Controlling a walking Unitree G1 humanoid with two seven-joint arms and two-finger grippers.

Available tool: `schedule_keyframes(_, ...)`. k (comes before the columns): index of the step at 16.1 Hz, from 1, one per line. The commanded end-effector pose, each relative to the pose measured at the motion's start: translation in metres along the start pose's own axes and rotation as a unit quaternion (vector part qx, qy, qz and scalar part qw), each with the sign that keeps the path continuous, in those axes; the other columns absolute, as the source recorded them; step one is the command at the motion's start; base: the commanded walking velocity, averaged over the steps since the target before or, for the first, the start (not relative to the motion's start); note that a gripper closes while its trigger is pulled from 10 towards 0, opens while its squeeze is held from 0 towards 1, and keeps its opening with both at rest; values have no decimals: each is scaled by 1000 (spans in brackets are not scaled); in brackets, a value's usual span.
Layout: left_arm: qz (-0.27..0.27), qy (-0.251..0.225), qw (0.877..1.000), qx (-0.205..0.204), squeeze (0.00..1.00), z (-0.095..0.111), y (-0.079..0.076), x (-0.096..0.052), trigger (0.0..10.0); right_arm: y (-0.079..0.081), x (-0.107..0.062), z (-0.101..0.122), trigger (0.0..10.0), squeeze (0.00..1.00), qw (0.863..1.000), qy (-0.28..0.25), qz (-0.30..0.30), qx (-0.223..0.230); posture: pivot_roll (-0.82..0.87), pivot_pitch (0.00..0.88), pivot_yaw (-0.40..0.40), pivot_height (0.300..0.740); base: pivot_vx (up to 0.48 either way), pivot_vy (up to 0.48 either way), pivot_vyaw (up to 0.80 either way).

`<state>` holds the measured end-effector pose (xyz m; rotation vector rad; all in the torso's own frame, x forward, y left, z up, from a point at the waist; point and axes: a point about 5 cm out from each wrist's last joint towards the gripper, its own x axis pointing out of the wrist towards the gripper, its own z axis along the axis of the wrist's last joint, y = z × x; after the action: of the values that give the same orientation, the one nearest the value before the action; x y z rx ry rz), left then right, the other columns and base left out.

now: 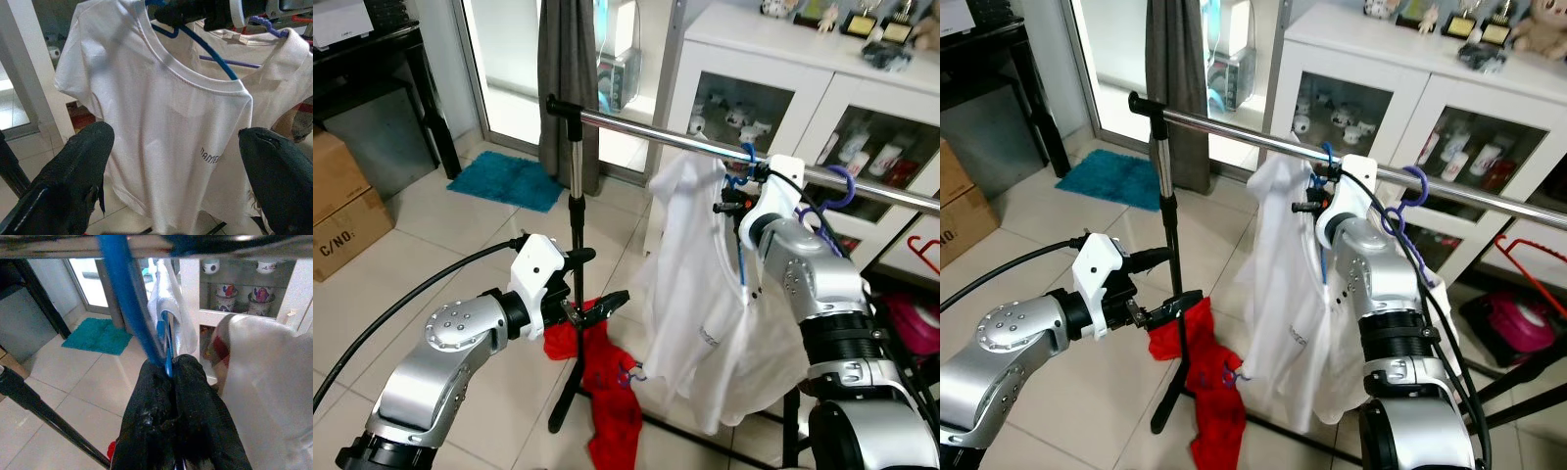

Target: Hang hanger

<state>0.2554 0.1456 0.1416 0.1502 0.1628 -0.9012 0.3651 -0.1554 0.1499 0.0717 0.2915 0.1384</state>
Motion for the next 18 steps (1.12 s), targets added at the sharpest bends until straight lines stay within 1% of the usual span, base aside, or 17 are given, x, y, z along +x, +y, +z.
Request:
schedule_keyframes(1, -10, -6, 1000, 10, 0, 4, -4, 0, 10000, -5, 1, -17, 4745, 0, 999, 39, -12, -4, -22, 0, -96, 740, 0, 0, 0)
schedule_keyframes(2, -8, -5, 1000, 9, 0, 3, -4, -2, 10000, -3, 0, -17, 10000, 0, 999, 26, 0, -27, -22, 0, -98, 740, 0, 0, 0)
schedule_keyframes(3, -7, -5, 1000, 9, 0, 3, -3, -2, 10000, -3, -1, -16, 10000, 224, 999, 17, 5, -31, -23, 0, -98, 740, 0, 0, 0)
schedule_keyframes(4, -7, -4, 1000, 9, 0, 3, -3, -2, 10000, -4, -3, -15, 10000, 1000, 999, 13, 4, -35, -26, 0, -97, 740, 0, 0, 0)
schedule_keyframes(7, -9, -4, 1000, 9, 0, 3, -3, -1, 10000, -9, -7, -12, 10000, 1000, 999, 16, -9, -38, -36, 0, -88, 740, 0, 0, 0)
schedule_keyframes(8, -12, -4, 1000, 9, 0, 3, -4, 0, 10000, -11, -7, -13, 10000, 769, 999, 21, -20, -42, -39, 0, -84, 740, 0, 0, 0)
schedule_keyframes(9, -15, -4, 1000, 10, 0, 3, -4, 1, 10000, -13, -5, -15, 10000, 0, 999, 27, -25, -41, -39, 0, -83, 740, 0, 0, 0)
schedule_keyframes(12, -15, -4, 1000, 13, 0, 4, -3, 1, 10000, -14, -2, -13, 10000, 0, 999, 25, -26, -28, -34, 0, -87, 740, 0, 0, 0)
schedule_keyframes(14, -13, -3, 1000, 14, 0, 4, -2, 0, 10000, -14, 0, -11, 10000, 0, 999, 25, -26, -28, -33, 0, -89, 740, 0, 0, 0)
schedule_keyframes(15, -12, -3, 1000, 14, 0, 4, -2, 0, 10000, -13, 1, -11, 4431, 0, 999, 25, -26, -26, -30, 0, -94, 740, 0, 0, 0)
schedule_keyframes(16, -11, -3, 1000, 14, 0, 4, -2, 0, 10000, -13, 1, -11, 4431, 0, 999, 25, -26, -26, -30, 0, -94, 740, 0, 0, 0)
schedule_keyframes(17, -10, -3, 1000, 14, 0, 5, -3, 0, 10000, -12, 3, -10, 0, 0, 999, 25, -26, -27, -30, 0, -96, 740, 0, 0, 0)
schedule_keyframes(18, -9, -3, 1000, 13, 0, 5, -3, 0, 10000, -12, 3, -10, 0, 0, 999, 25, -27, -30, -29, 0, -98, 740, 0, 0, 0)
